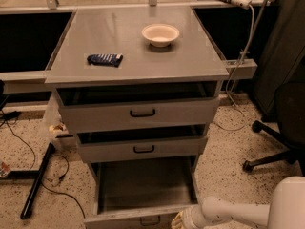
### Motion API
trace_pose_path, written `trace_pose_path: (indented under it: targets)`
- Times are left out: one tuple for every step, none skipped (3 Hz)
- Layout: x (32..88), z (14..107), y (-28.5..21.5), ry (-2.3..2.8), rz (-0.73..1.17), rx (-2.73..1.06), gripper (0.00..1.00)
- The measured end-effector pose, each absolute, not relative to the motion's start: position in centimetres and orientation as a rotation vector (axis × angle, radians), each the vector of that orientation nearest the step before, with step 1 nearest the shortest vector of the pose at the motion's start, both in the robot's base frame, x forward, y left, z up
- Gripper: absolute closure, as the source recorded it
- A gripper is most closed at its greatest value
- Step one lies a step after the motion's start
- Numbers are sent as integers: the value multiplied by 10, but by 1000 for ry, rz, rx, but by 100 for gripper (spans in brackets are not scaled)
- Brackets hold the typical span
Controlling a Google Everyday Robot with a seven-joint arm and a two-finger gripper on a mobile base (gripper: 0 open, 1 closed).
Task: Close bottom drawer
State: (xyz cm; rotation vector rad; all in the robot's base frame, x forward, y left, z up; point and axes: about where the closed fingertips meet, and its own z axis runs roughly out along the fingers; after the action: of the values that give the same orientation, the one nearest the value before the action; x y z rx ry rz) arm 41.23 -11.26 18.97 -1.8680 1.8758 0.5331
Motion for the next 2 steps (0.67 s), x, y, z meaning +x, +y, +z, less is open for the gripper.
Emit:
trace_pose_path:
  targets:
    - [415, 188, -112, 1877, 528, -1859, 11]
    - [438, 188, -116, 1858, 483, -1831, 15]
